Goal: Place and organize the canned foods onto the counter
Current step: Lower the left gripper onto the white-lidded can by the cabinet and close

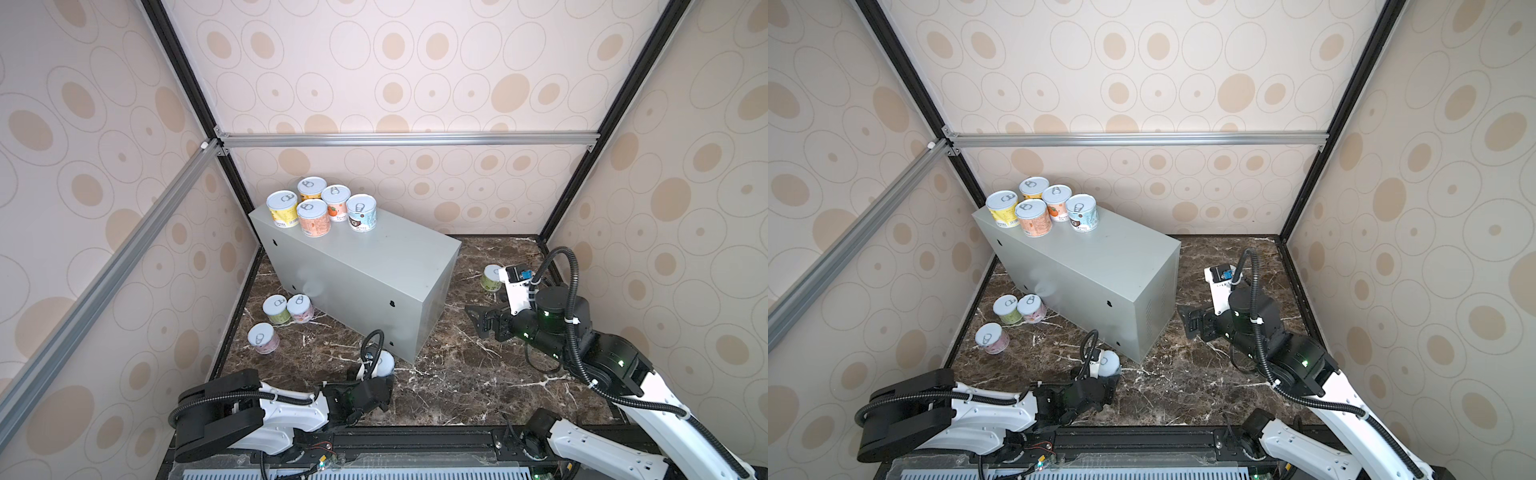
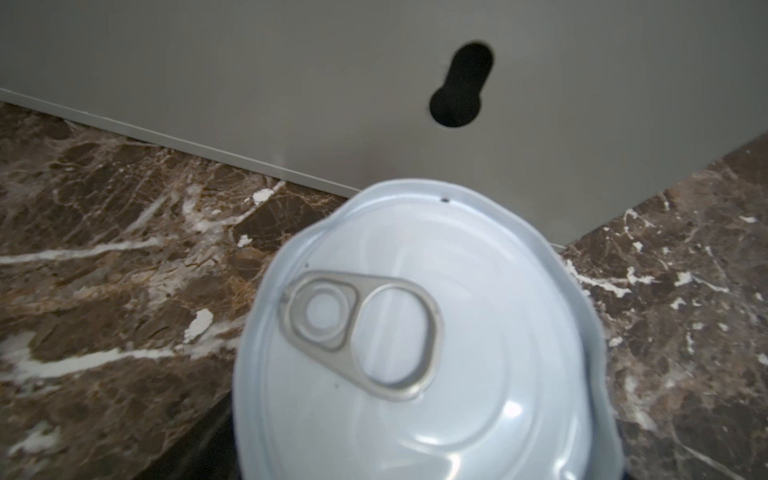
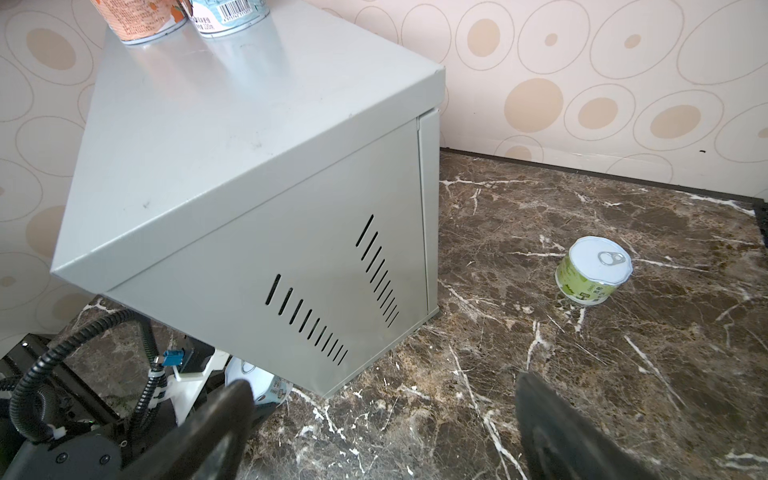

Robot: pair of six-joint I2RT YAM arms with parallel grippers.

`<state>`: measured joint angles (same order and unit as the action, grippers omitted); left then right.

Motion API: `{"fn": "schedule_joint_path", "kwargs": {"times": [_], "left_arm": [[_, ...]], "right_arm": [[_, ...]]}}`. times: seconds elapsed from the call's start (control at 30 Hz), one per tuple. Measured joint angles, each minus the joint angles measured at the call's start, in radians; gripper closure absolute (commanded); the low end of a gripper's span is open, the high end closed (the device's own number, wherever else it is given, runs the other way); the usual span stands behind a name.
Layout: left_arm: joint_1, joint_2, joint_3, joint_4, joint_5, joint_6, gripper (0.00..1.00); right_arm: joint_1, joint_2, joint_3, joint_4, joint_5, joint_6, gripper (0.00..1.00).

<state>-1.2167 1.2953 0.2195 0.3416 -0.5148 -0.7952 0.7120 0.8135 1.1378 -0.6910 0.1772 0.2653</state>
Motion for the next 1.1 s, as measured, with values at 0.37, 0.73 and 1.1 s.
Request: {"fn": "schedule_joint_path", "kwargs": {"times": [0.37,0.73,1.1], "left_arm": [[0.000,0.050,0.000,0.077,-0.020,0.036,0.14],[-0.001,0.107,0.024,0.107,-0.045,0.071,0.25],[-0.002,0.099,0.027,0.097,-0.052,0.077,0.37]], "right_arm": [[0.000,0.002,-0.002,0.000,0.003,0.000,0.00],[0.000,0.008,-0.005,0.000,0.003,0.000,0.00],[0.000,0.006,-0.017,-0.003,0.003,0.003,0.00]]}}
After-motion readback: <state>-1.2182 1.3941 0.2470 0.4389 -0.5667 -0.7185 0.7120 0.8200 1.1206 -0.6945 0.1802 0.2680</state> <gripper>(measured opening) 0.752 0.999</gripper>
